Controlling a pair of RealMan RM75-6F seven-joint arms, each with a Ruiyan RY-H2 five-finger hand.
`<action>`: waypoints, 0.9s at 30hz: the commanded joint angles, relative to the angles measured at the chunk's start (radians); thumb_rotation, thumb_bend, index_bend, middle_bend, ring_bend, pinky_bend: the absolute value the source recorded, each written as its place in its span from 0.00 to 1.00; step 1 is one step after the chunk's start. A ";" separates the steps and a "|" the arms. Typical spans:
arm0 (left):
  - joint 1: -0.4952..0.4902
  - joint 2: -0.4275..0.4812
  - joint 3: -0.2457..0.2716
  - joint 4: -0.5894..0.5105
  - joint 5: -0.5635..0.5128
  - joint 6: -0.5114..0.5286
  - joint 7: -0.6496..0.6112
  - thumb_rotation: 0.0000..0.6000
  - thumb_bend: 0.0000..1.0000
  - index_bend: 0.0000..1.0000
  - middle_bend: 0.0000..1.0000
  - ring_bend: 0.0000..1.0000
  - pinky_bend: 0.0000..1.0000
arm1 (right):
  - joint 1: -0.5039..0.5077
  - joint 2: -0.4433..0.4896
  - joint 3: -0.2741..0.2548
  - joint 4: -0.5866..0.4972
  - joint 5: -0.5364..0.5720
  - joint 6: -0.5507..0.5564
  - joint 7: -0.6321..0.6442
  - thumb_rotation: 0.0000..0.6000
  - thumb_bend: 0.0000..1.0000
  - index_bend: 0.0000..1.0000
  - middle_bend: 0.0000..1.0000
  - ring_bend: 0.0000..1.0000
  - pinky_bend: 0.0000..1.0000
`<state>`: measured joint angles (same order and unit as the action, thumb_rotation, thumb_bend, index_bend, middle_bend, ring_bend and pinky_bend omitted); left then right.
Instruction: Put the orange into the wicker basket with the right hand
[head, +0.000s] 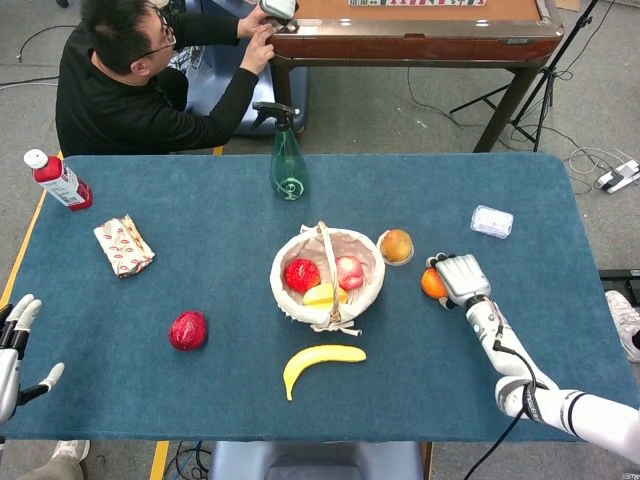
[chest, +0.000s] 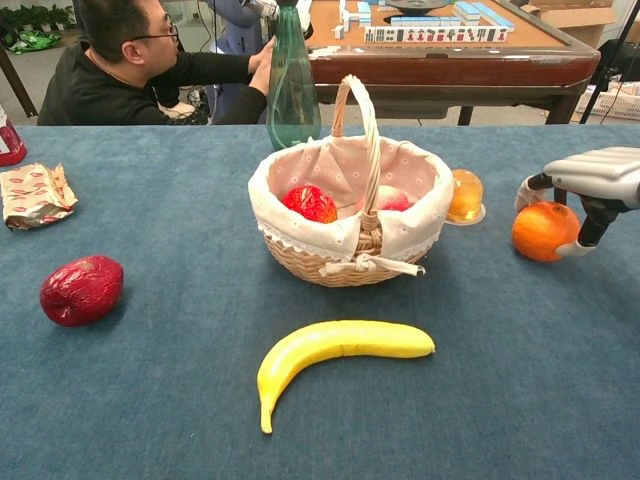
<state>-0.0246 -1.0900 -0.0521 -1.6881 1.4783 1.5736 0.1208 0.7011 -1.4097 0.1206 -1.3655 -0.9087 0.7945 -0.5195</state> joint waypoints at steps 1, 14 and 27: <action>0.001 0.001 0.000 0.004 -0.003 -0.001 -0.004 1.00 0.25 0.04 0.00 0.00 0.05 | -0.017 0.034 0.020 -0.065 -0.054 0.043 0.071 1.00 0.33 0.48 0.42 0.40 0.68; -0.002 0.004 -0.005 0.006 0.007 0.001 -0.019 1.00 0.25 0.04 0.00 0.00 0.05 | -0.029 0.223 0.120 -0.326 -0.204 0.100 0.322 1.00 0.33 0.48 0.42 0.41 0.70; 0.001 0.008 -0.004 -0.002 0.011 0.003 -0.016 1.00 0.25 0.04 0.00 0.00 0.05 | 0.076 0.110 0.140 -0.278 -0.136 0.049 0.300 1.00 0.33 0.24 0.32 0.38 0.70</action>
<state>-0.0239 -1.0820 -0.0562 -1.6902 1.4899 1.5771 0.1046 0.7673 -1.2902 0.2604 -1.6477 -1.0536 0.8495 -0.2097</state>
